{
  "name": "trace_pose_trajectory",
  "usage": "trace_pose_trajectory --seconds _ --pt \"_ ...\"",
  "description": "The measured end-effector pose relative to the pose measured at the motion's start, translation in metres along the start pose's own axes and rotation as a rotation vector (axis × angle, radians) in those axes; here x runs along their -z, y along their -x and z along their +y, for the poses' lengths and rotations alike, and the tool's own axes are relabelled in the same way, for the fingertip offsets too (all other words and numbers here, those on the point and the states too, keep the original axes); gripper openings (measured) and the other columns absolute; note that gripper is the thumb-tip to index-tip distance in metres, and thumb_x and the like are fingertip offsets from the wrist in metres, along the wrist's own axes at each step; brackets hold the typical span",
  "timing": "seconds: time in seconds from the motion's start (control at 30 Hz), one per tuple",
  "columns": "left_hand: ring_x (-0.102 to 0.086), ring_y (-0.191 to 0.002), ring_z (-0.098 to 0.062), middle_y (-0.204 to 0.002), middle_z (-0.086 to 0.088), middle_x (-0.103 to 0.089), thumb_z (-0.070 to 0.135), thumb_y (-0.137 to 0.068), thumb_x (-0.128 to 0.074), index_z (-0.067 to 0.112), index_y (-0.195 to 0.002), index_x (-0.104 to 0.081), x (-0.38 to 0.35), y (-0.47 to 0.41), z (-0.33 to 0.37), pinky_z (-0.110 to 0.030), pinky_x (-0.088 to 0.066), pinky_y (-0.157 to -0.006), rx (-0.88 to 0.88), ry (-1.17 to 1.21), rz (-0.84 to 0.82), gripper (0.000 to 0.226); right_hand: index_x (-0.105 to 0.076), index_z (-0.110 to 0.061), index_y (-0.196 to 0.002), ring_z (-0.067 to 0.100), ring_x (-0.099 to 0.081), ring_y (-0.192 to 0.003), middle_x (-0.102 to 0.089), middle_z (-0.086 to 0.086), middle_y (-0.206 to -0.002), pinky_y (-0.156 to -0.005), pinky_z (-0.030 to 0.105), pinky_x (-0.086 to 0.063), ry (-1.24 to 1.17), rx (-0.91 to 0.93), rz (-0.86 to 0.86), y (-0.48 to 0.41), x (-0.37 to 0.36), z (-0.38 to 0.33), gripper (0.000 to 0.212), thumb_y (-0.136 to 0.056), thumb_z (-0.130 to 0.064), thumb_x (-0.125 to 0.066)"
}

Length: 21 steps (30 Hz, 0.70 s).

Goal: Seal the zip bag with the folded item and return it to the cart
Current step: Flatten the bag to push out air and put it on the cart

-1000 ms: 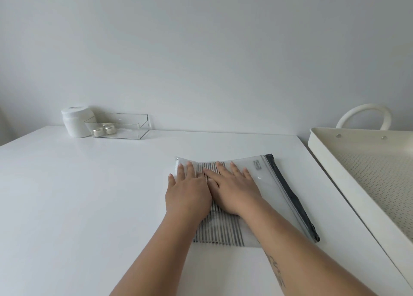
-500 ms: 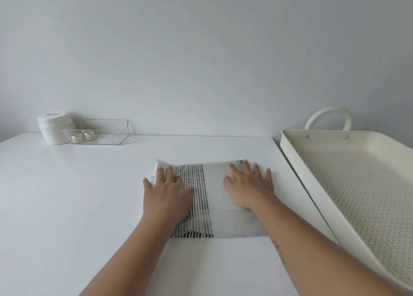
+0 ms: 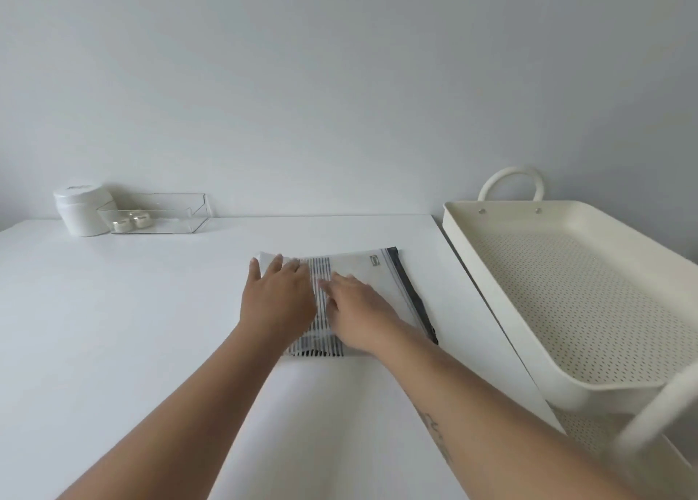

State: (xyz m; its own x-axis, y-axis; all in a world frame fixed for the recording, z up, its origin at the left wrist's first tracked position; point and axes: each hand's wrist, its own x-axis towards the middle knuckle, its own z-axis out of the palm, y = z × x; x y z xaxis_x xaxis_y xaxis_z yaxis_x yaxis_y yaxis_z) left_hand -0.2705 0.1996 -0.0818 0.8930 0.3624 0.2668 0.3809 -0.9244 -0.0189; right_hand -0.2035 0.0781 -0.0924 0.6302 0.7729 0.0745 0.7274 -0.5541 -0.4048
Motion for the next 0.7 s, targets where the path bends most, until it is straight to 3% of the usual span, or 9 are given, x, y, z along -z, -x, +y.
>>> trace_pose_trajectory --seconds 0.13,0.33,0.6,0.7 --pt "0.002 -0.148 -0.021 -0.162 -0.003 -0.01 0.024 -0.097 -0.023 0.009 -0.148 -0.025 -0.011 0.023 -0.004 -0.054 -0.005 -0.117 0.031 -0.018 -0.24 0.053 -0.025 -0.028 -0.151 0.025 -0.009 -0.15 -0.017 0.002 -0.163 -0.12 0.046 -0.002 0.138 -0.045 0.005 0.014 -0.023 0.003 0.05 -0.101 -0.036 -0.022" --pt "0.014 -0.147 -0.022 -0.163 -0.003 -0.001 0.034 -0.095 -0.015 0.007 -0.149 -0.024 -0.021 0.028 -0.003 -0.053 -0.003 -0.117 0.041 -0.04 -0.205 0.06 -0.007 -0.036 -0.152 0.019 0.001 -0.151 -0.002 0.0 -0.165 -0.116 0.052 0.012 0.247 -0.195 0.023 0.024 -0.018 0.03 0.063 -0.093 -0.055 -0.011" --pt "0.012 -0.147 -0.026 -0.163 0.003 0.008 0.036 -0.095 -0.014 0.016 -0.15 -0.02 -0.016 0.027 -0.003 -0.058 0.004 -0.115 0.108 -0.068 -0.286 0.059 0.001 -0.029 -0.154 0.03 0.006 -0.15 0.007 -0.003 -0.164 -0.116 0.057 0.012 0.341 -0.44 -0.06 0.038 0.012 0.058 0.058 -0.097 -0.039 -0.008" --pt "0.011 -0.148 -0.025 -0.163 -0.001 0.004 0.032 -0.096 -0.019 0.011 -0.15 -0.022 -0.009 0.019 0.0 -0.056 0.005 -0.116 0.048 -0.089 -0.281 0.057 -0.003 -0.02 -0.154 0.027 0.005 -0.15 0.004 0.0 -0.165 -0.118 0.054 0.007 0.361 -0.37 -0.028 0.025 0.025 0.038 0.059 -0.098 -0.028 -0.02"
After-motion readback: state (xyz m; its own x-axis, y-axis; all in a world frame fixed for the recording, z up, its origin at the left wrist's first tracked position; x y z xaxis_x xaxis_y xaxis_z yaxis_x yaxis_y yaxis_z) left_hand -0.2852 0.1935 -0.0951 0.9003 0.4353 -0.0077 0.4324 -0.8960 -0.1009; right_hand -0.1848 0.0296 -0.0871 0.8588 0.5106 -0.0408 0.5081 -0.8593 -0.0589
